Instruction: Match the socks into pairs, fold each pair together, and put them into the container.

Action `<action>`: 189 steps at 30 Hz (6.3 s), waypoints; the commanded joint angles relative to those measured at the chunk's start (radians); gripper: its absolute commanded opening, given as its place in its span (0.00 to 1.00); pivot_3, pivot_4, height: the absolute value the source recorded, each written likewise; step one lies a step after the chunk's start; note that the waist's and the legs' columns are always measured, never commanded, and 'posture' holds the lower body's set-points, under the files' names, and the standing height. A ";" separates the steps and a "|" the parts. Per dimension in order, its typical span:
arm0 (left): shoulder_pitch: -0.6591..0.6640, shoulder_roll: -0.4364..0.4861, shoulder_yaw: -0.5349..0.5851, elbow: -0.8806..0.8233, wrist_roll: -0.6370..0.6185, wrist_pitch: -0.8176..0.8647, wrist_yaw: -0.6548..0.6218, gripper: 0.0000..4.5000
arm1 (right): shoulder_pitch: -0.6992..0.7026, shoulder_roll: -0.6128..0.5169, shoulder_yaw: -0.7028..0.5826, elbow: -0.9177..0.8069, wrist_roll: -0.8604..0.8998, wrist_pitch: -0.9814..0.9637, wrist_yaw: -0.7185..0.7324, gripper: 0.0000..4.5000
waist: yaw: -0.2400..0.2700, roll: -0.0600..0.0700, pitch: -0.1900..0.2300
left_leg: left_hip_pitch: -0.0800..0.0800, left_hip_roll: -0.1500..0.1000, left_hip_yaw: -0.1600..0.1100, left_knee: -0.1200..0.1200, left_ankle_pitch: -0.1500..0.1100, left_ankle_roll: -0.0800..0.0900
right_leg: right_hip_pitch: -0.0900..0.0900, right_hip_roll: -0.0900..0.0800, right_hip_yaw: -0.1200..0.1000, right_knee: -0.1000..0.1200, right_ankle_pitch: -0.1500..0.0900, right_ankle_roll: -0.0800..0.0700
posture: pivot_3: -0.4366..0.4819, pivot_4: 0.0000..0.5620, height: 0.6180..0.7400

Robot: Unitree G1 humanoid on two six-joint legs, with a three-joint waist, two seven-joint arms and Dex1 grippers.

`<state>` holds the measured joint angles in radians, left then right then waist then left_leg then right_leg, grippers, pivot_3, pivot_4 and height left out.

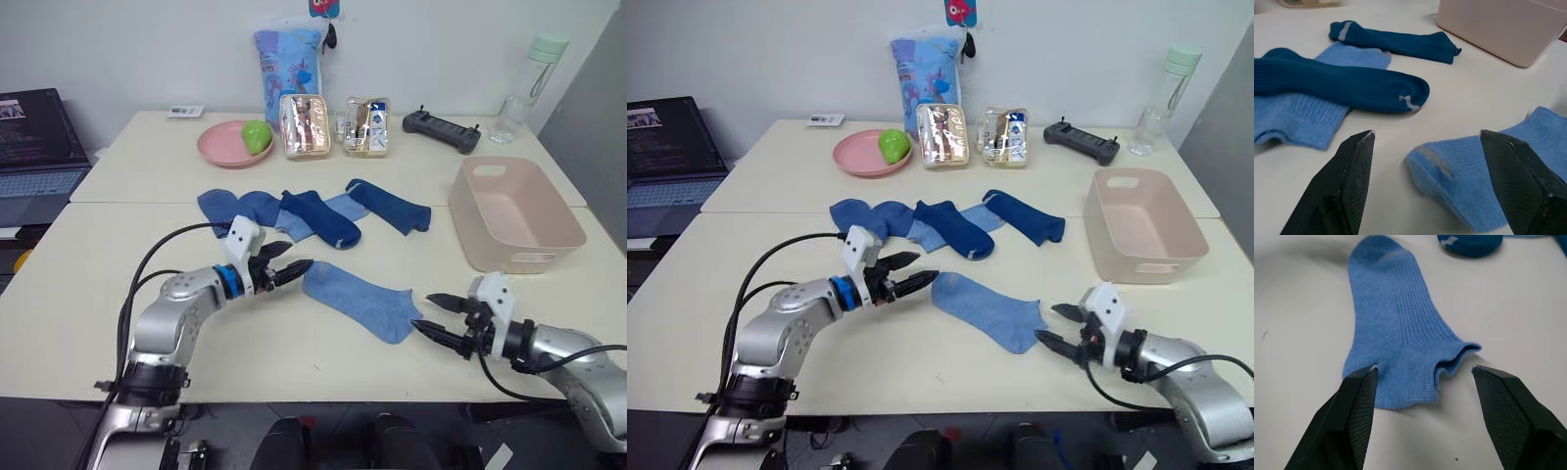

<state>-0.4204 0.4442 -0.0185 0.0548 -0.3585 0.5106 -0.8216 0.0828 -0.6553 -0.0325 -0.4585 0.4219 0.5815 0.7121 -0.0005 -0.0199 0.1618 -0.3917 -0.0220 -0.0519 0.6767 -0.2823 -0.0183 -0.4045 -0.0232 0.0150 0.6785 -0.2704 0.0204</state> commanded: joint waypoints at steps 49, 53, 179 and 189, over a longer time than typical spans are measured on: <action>0.528 -0.145 0.020 -0.496 -0.131 0.136 0.291 0.28 | -0.122 -0.036 -0.028 0.004 0.061 0.229 -0.053 0.39 | -0.001 0.000 0.000 | 0.000 0.000 0.001 0.000 0.000 0.001 | 0.000 0.000 0.000 0.000 0.000 0.000 | 0.48 0.27 1.00; 0.492 -0.088 0.089 -0.478 -0.159 0.128 0.259 0.57 | -0.090 -0.081 -0.082 -0.040 0.063 0.154 -0.007 0.72 | -0.001 0.000 0.000 | 0.000 0.000 0.001 0.000 0.000 0.001 | 0.000 0.000 0.000 -0.001 0.000 0.000 | 0.48 0.27 1.00; 0.232 0.060 0.162 -0.206 -0.219 0.162 0.056 0.01 | -0.665 0.324 0.379 0.589 -0.461 -0.362 0.061 1.00 | -0.027 0.002 0.000 | 0.001 0.000 0.000 -0.001 -0.002 0.003 | -0.001 -0.001 0.000 0.001 -0.001 0.000 | 0.48 0.27 1.00; 0.249 0.071 0.139 -0.217 -0.199 0.143 0.057 0.00 | -0.716 0.356 0.397 0.649 -0.512 -0.263 0.057 0.78 | -0.028 0.002 0.000 | 0.001 0.000 0.000 -0.001 -0.002 0.003 | -0.002 -0.001 0.000 0.001 -0.001 0.000 | 0.48 0.27 1.00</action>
<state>-0.1757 0.5039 0.1197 -0.1238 -0.5601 0.6705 -0.7554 -0.6146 -0.3057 0.3833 0.2193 -0.0973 0.2903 0.7661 -0.0281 -0.0180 0.1620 -0.3908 -0.0221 -0.0518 0.6758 -0.2841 -0.0157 -0.4061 -0.0244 0.0154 0.6793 -0.2713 0.0201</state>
